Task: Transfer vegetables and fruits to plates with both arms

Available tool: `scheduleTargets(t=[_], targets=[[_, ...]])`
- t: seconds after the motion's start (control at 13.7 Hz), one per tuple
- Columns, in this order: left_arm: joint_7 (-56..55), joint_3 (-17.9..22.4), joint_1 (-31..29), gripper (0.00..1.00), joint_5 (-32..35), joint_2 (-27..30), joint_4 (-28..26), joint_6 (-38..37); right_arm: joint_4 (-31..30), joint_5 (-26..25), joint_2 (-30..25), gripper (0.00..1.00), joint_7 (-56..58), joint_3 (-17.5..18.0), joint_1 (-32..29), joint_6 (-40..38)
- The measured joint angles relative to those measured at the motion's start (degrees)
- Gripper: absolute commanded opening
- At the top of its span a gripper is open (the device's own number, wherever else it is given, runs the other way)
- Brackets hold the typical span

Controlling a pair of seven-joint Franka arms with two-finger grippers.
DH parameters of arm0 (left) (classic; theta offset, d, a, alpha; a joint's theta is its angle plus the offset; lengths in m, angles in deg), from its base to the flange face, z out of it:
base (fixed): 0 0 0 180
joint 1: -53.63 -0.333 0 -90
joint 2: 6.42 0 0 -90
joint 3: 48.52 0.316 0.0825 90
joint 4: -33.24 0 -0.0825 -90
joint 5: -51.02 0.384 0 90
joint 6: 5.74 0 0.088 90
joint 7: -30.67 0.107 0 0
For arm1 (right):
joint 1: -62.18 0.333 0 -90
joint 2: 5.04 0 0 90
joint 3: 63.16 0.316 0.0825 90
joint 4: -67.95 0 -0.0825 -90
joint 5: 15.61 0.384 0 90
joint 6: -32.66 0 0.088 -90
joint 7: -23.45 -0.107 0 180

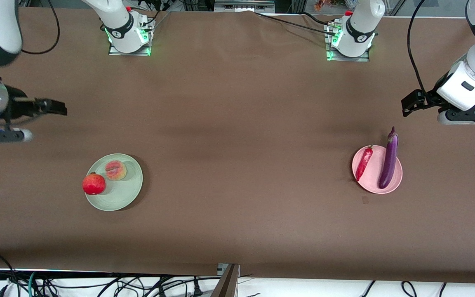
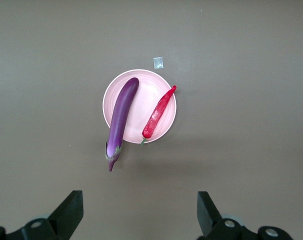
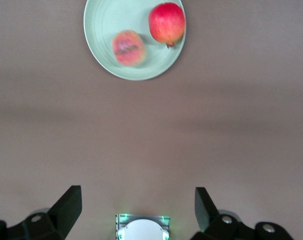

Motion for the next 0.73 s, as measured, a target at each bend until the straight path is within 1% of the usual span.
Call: scheduleTargets(t=[0.07,0.15,0.29,0.51,0.73], targets=[[0.00,0.00,0.00,1.00,0.00,0.00,0.00,0.00,-2.33,-0.60,-2.98,1.00,-1.90,2.46,-2.18,-0.03],[0.00,0.00,0.00,1.00,0.00,0.00,0.00,0.00,-4.41,-0.72,-5.56,1.00,-3.55,4.09,-3.67,-0.04],[0.00,0.00,0.00,1.00,0.00,-0.01,0.01,0.00,-6.92,-0.72,-8.82,1.00,-4.24,5.74,-4.62,0.04],[0.00,0.00,0.00,1.00,0.00,-0.01,0.01,-0.01,-7.83,-0.77,-9.78,1.00,-4.39,8.23,-4.92,0.58],[0.00,0.00,0.00,1.00,0.00,-0.01,0.01,-0.01,-7.78,-0.81,-10.79,1.00,-4.50,8.68,-5.58,2.92]])
